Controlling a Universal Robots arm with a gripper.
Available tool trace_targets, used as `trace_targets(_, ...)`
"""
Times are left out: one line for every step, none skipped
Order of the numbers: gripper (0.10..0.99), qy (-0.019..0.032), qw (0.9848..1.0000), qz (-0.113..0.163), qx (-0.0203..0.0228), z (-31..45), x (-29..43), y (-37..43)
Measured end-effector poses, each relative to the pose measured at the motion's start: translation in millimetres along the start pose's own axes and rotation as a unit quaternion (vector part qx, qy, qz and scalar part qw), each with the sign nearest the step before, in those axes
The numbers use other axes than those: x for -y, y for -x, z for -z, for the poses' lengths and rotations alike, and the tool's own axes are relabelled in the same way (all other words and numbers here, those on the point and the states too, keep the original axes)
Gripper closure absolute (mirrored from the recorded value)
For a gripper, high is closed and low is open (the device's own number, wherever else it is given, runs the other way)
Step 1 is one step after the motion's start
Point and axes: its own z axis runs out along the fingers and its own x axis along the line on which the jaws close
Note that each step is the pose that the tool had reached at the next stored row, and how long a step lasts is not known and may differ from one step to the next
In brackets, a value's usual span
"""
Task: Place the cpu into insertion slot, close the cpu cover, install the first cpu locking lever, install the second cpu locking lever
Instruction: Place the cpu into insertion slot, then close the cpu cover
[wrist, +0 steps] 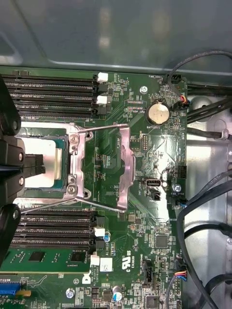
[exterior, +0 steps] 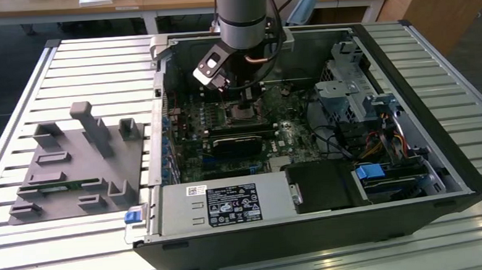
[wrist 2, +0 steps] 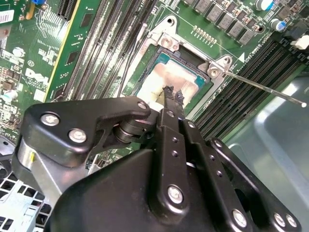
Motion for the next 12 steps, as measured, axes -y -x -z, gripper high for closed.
trace_targets(0.98, 0.0001, 1.0, 0.0, -0.0001, 0.1, 0.0, -0.1)
trace_targets(0.98, 0.0001, 1.0, 0.0, -0.0002, 0.2, -0.1, -0.1)
trace_targets(0.98, 0.0, 1.0, 0.0, 0.0, 0.6, 0.0, 0.0)
trace_targets(0.98, -0.0001, 1.0, 0.0, 0.0, 0.9, 0.0, 0.0)
trace_targets(0.98, -0.0001, 1.0, 0.0, 0.0, 1.1, -0.1, 0.0)
trace_targets(0.98, -0.0001, 1.0, 0.0, 0.0, 1.5, -0.1, 0.0)
trace_targets(0.98, -0.0001, 1.0, 0.0, 0.0, 1.9, -0.1, 0.0)
trace_targets(0.98, -0.0001, 1.0, 0.0, 0.0, 2.4, -0.1, -0.1)
trace_targets(0.98, -0.0001, 1.0, 0.0, 0.0, 3.1, -0.2, -0.1)
trace_targets(0.98, -0.0001, 1.0, 0.0, 0.0, 3.8, -0.2, -0.1)
trace_targets(0.98, 0.0, 1.0, 0.0, 0.0, 4.4, -0.2, -0.2)
trace_targets(0.98, 0.0, 1.0, 0.0, 0.0, 4.9, -0.3, -0.2)
